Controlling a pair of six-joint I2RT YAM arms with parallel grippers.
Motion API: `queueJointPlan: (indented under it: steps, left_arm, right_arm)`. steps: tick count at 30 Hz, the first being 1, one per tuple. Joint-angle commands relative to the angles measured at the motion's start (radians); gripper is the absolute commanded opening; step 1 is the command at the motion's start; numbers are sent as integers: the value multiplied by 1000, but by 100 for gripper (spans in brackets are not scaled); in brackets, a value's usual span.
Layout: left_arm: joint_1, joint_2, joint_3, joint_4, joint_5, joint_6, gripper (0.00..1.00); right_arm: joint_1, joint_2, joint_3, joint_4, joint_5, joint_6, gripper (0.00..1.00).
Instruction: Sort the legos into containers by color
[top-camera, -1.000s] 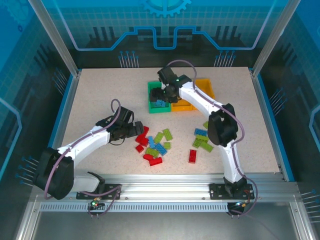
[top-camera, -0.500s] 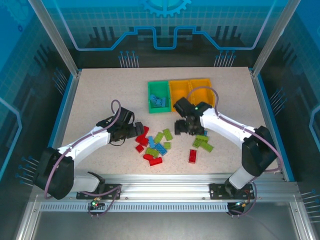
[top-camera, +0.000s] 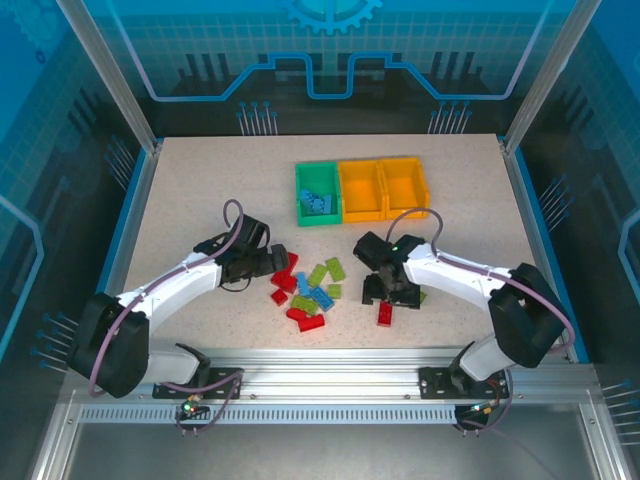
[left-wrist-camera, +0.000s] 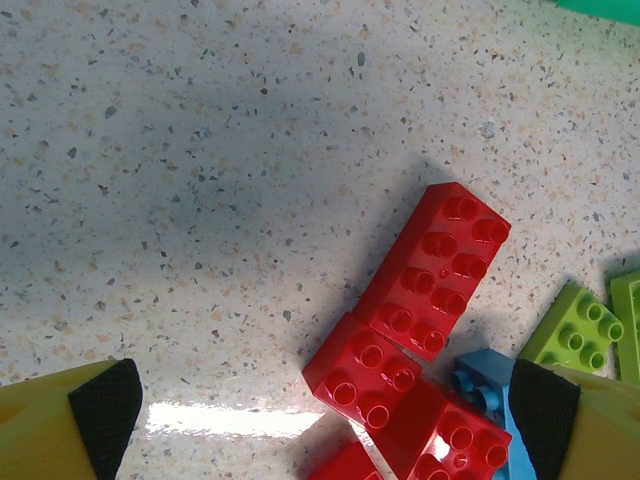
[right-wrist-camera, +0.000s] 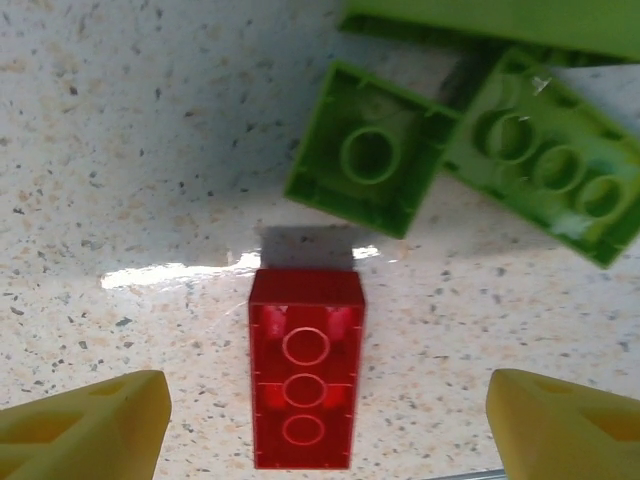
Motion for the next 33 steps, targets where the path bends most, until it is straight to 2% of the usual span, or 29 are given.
queueJointPlan:
  steps: [1, 6, 11, 16, 22, 29, 33]
  left_arm:
    - [-6, 2, 16, -13, 2, 23, 99]
    - [-5, -2, 17, -23, -7, 30, 99]
    - [-5, 4, 19, -23, -9, 32, 99]
    - [-6, 12, 23, -19, -6, 32, 99]
    - [-5, -11, 27, -48, -19, 34, 99]
    - [-56, -125, 17, -83, -52, 81, 99]
    - [-112, -199, -11, -77, -50, 115, 99]
  right_arm:
    - [23, 59, 3, 22, -39, 20, 82]
    - [31, 108, -43, 77, -73, 26, 72]
    - [40, 116, -40, 88, -72, 25, 47]
    - [50, 108, 5, 54, -52, 1, 34]
    - [11, 80, 179, 9, -2, -116, 33]
    - [-198, 181, 461, 38, -14, -296, 33]
    - [-307, 315, 614, 74, -93, -358, 33]
